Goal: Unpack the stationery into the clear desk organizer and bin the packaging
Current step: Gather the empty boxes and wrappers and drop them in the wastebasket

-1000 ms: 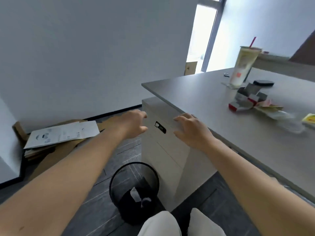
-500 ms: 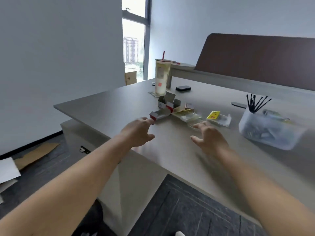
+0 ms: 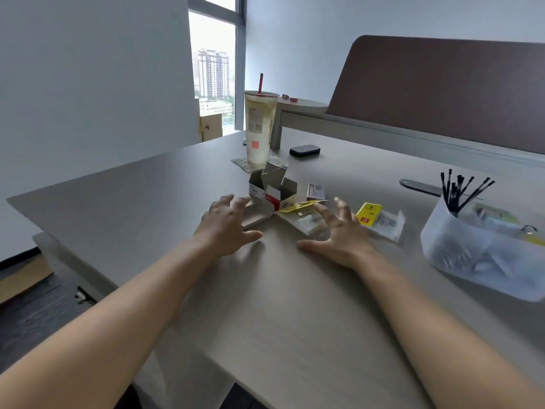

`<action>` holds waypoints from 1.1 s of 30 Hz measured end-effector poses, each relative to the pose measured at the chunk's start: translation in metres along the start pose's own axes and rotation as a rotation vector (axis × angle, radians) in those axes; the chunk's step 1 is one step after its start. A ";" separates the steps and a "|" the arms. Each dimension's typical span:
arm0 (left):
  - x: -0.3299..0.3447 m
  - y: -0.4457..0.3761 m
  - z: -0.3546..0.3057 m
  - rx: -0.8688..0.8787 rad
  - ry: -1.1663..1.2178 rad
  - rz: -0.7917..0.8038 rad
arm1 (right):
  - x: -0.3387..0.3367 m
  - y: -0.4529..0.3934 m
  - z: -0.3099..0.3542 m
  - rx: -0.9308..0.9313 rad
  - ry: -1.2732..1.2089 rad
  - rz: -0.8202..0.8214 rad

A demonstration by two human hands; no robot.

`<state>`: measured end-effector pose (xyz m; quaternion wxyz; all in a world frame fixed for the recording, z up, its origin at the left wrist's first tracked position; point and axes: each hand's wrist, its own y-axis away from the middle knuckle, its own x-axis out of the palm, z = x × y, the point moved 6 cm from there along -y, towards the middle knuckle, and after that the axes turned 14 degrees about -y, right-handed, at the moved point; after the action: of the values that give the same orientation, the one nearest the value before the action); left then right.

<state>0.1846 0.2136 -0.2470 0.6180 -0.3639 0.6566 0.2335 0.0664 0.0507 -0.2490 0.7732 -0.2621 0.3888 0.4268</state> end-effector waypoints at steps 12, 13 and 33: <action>-0.004 0.003 0.003 0.012 0.166 -0.096 | -0.006 0.004 0.000 -0.092 -0.106 -0.120; -0.005 0.006 0.003 0.011 0.180 -0.105 | -0.007 0.007 -0.001 -0.094 -0.120 -0.110; 0.013 -0.009 -0.093 0.171 0.162 0.072 | -0.027 0.058 -0.042 -0.038 -0.038 -0.041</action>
<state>0.1320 0.1356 -0.2464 0.5830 -0.3036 0.7345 0.1687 -0.0081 0.0360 -0.2546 0.7840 -0.2763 0.3604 0.4232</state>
